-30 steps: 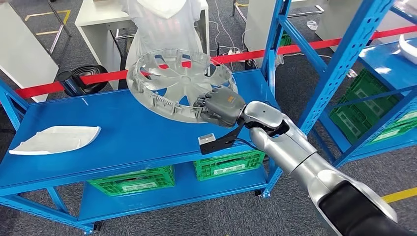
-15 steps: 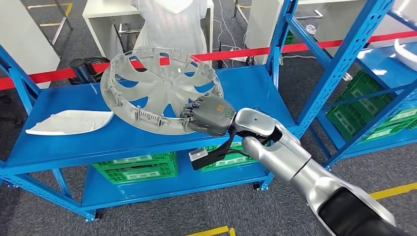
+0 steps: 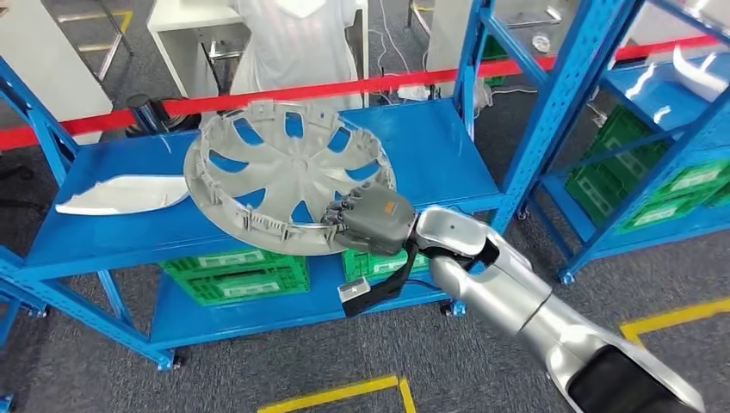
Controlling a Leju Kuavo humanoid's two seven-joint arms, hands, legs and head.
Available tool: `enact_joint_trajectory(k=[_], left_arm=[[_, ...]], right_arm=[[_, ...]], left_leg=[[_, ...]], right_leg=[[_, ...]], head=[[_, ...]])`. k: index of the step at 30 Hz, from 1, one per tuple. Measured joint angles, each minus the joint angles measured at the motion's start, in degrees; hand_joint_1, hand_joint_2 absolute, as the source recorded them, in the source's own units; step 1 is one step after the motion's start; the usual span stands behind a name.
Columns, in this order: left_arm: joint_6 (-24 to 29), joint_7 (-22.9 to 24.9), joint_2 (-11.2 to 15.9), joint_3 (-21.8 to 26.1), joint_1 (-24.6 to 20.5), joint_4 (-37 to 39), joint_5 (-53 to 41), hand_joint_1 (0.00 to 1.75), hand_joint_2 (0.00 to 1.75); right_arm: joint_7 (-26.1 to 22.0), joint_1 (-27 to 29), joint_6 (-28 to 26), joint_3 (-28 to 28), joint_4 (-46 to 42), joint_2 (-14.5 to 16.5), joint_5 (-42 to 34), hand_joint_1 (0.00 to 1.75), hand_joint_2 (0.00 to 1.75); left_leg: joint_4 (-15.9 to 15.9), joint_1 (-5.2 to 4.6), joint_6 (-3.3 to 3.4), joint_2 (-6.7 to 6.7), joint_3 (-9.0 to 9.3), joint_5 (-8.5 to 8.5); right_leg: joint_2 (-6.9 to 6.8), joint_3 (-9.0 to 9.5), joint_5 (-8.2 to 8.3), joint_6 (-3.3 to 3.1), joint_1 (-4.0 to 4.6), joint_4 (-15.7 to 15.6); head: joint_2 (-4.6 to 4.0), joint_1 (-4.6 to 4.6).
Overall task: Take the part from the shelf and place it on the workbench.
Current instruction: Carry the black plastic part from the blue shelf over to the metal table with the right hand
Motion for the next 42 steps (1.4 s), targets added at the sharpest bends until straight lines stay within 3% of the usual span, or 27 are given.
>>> enact_joint_trajectory(k=[2,3,4,5,7,9,11,13,14,17,18,19,20,22,24,25,26,28,30,32,33,34,35,37,38,40,42], left_arm=[[0.01,0.10,0.02,-0.02,-0.05,-0.01,0.07,0.00,1.75],[-0.09,0.16,0.08,-0.02,-0.08,-0.01,0.16,0.00,1.75],[-0.20,0.21,0.18,-0.02,-0.11,-0.01,0.25,0.00,1.75],[-0.30,0.25,0.28,-0.01,-0.14,-0.01,0.34,0.00,1.75],[-0.34,0.31,0.44,0.00,-0.24,-0.03,0.39,0.00,1.75],[-0.26,0.45,0.50,0.01,-0.38,-0.05,0.42,0.00,1.75],[-0.09,0.66,0.50,0.02,-0.44,-0.05,0.47,0.00,1.75],[0.05,0.89,0.46,0.04,-0.33,-0.03,0.60,0.00,1.75],[0.09,0.99,0.45,0.05,-0.27,-0.03,0.70,0.00,1.75],[0.15,0.91,0.46,0.09,-0.26,-0.07,0.99,0.00,1.75],[0.15,0.79,0.45,0.09,-0.25,-0.07,1.05,0.00,1.75],[0.15,0.65,0.45,0.10,-0.23,-0.07,1.09,0.00,1.75],[0.15,0.48,0.44,0.10,-0.21,-0.07,1.14,0.00,1.75],[0.14,0.15,0.39,0.11,-0.22,-0.07,1.19,0.00,1.75],[0.14,-0.02,0.29,0.11,-0.27,-0.07,1.10,0.00,1.75],[0.17,-0.05,0.24,0.11,-0.29,-0.07,1.03,0.00,1.75],[0.20,-0.06,0.22,0.10,-0.30,-0.07,0.94,0.00,1.75],[0.26,-0.02,0.27,0.10,-0.21,-0.06,0.76,0.00,1.75],[0.32,0.10,0.34,0.11,-0.07,-0.03,0.57,0.00,1.75],[0.52,0.19,0.38,0.11,-0.08,-0.02,0.46,0.00,1.75],[0.66,0.21,0.40,0.11,-0.11,-0.02,0.43,0.00,1.75],[0.78,0.22,0.43,0.11,-0.13,-0.03,0.42,0.00,1.75],[0.91,0.25,0.46,0.11,-0.14,-0.03,0.42,0.00,1.75],[1.14,0.28,0.51,0.11,-0.16,-0.03,0.42,0.00,1.75],[1.21,0.29,0.50,0.11,-0.21,-0.04,0.43,0.00,1.75],[1.23,0.29,0.47,0.11,-0.36,-0.07,0.54,0.00,1.75],[1.03,0.29,0.46,0.11,-0.42,-0.08,0.80,0.00,1.75]], right_arm=[[0.03,0.35,0.03,0.26,-0.39,-0.20,0.04,1.75,1.75],[0.00,0.45,0.06,0.46,-0.47,-0.25,0.06,1.75,1.75],[-0.05,0.48,0.11,0.69,-0.47,-0.25,0.08,1.75,1.75],[-0.12,0.48,0.15,0.91,-0.47,-0.25,0.09,1.75,1.75],[-0.28,0.48,0.19,1.18,-0.48,-0.22,0.09,1.75,1.75],[-0.29,0.42,0.20,1.31,-0.48,-0.16,0.08,1.75,1.75],[-0.25,0.37,0.22,1.43,-0.48,-0.07,0.07,1.75,1.75],[-0.32,0.40,0.27,1.66,-0.43,0.01,0.07,1.75,1.75],[-0.34,0.41,0.29,1.79,-0.40,0.03,0.07,1.75,1.75],[-0.39,0.38,0.30,2.06,-0.34,0.09,-0.04,1.75,1.75],[-0.39,0.38,0.30,2.13,-0.29,0.12,-0.06,1.75,1.75],[-0.39,0.38,0.29,2.21,-0.22,0.14,-0.02,1.75,1.75],[-0.40,0.38,0.27,2.30,-0.13,0.15,0.07,1.75,1.75],[-0.39,0.32,0.15,2.39,0.02,0.20,0.31,1.75,1.75],[-0.34,0.19,-0.10,2.40,0.09,0.33,0.47,1.75,1.75],[-0.33,0.12,-0.31,2.42,0.11,0.39,0.53,1.75,1.75],[-0.32,0.10,-0.52,2.43,0.13,0.42,0.60,1.75,1.75],[-0.31,0.12,-0.92,2.48,0.17,0.43,0.77,1.75,1.75],[-0.22,0.12,-1.18,2.51,0.19,0.54,0.94,1.75,1.75],[-0.01,0.10,-1.30,2.55,0.19,0.68,1.11,1.75,1.75],[0.13,0.15,-1.31,2.56,0.19,0.72,1.17,1.75,1.75],[0.25,0.23,-1.32,2.57,0.19,0.73,1.20,1.75,1.75],[0.33,0.34,-1.32,2.59,0.19,0.73,1.20,1.75,1.75],[0.32,0.57,-1.32,2.60,0.19,0.73,1.20,1.75,1.75],[0.27,0.62,-1.32,2.60,0.18,0.72,1.20,1.75,1.75],[0.15,0.63,-1.32,2.60,0.18,0.74,1.27,1.75,1.75],[-0.08,0.60,-1.29,2.62,0.22,0.84,1.46,1.75,1.75]], left_leg=[[6.35,0.25,-0.59,-0.01,-1.53,-5.20],[9.20,0.36,-0.77,0.00,-1.79,-6.36],[10.82,0.41,-0.87,0.01,-1.43,-6.22],[10.78,0.44,-0.89,0.01,-0.31,-5.00],[5.70,0.49,-0.76,0.01,4.51,-2.74],[-1.73,0.32,-0.16,-0.16,9.90,-3.52],[-4.91,0.01,0.83,-0.35,11.60,-4.39],[-4.81,-0.04,1.93,-0.21,10.62,-3.46],[-4.82,-0.02,2.46,-0.08,10.02,-2.86],[-4.75,-0.15,3.37,0.08,7.63,-0.82],[-4.65,-0.29,3.47,0.07,6.71,-0.15],[-4.50,-0.45,3.54,0.06,5.74,0.49],[-4.30,-0.62,3.57,0.05,4.73,1.11],[-3.80,-0.89,3.54,0.02,2.97,2.21],[-3.47,-1.00,3.19,0.03,1.95,3.14],[-3.46,-0.89,2.90,0.08,1.76,3.60],[-3.61,-0.77,2.53,0.13,1.66,4.10],[-3.78,-0.68,1.81,0.11,1.35,4.57],[-1.55,-0.67,1.11,-0.02,0.29,1.41],[4.68,-0.28,0.37,-0.05,-1.29,-4.47],[8.25,-0.07,0.02,-0.04,-1.87,-6.33],[11.04,0.13,-0.29,-0.03,-1.96,-6.77],[12.28,0.31,-0.54,-0.02,-1.33,-5.81],[8.87,0.64,-0.91,-0.02,2.80,-2.66],[4.77,0.74,-1.04,-0.05,6.07,-2.46],[-2.57,0.69,-0.49,-0.19,11.02,-4.20],[-4.76,0.37,0.73,-0.23,11.71,-4.99]], right_leg=[[-0.03,-1.48,1.24,-0.17,-0.05,-0.01],[-0.05,-2.32,1.88,-0.19,-0.06,0.02],[-0.07,-3.22,2.54,-0.12,-0.07,0.07],[-0.06,-4.13,3.21,0.00,-0.08,0.12],[-0.04,-5.70,4.42,0.43,-0.06,0.30],[-0.11,-6.57,5.44,1.05,0.08,0.49],[-0.26,-6.86,6.52,1.72,0.16,0.40],[-0.28,-7.37,6.62,2.39,-0.02,0.53],[-0.25,-8.02,5.17,2.69,-0.13,1.66],[-0.18,-11.11,-2.98,3.15,-0.19,11.19],[-0.17,-11.73,-4.42,3.14,-0.14,14.72],[-0.16,-11.64,-4.42,3.00,-0.05,16.93],[-0.13,-10.65,-3.32,2.71,0.09,17.39],[-0.06,-5.70,-0.82,1.59,0.66,12.47],[-0.05,0.22,-1.75,0.56,1.26,4.35],[-0.03,1.92,-2.61,0.31,1.49,1.62],[-0.02,2.51,-2.98,0.27,1.65,0.29],[-0.10,1.90,-1.79,0.01,1.53,-0.35],[-0.29,0.71,-0.20,-0.47,1.02,-0.85],[-0.34,-0.93,1.27,-0.60,0.72,-0.86],[-0.38,-1.82,1.96,-0.46,0.63,-0.81],[-0.41,-2.76,2.66,-0.31,0.54,-0.71],[-0.45,-3.73,3.33,-0.11,0.42,-0.56],[-0.48,-5.62,4.53,0.42,0.14,-0.06],[-0.47,-6.40,5.01,0.75,0.10,0.27],[-0.48,-7.21,5.94,1.43,0.15,0.70],[-0.52,-7.43,7.05,2.16,0.12,0.52]], head=[[0.00,-0.20],[0.00,-0.25],[0.00,-0.25],[0.00,-0.27],[0.00,-0.29],[0.00,-0.25],[0.00,-0.22],[0.00,-0.22],[0.00,-0.19],[0.00,-0.10],[0.00,-0.10],[0.00,-0.10],[0.00,-0.09],[0.00,-0.11],[0.00,-0.15],[0.00,-0.11],[0.00,-0.07],[0.00,0.05],[0.00,-0.06],[0.00,-0.20],[0.00,-0.23],[0.00,-0.23],[0.00,-0.23],[0.00,-0.24],[0.00,-0.26],[0.00,-0.25],[0.00,-0.24]])
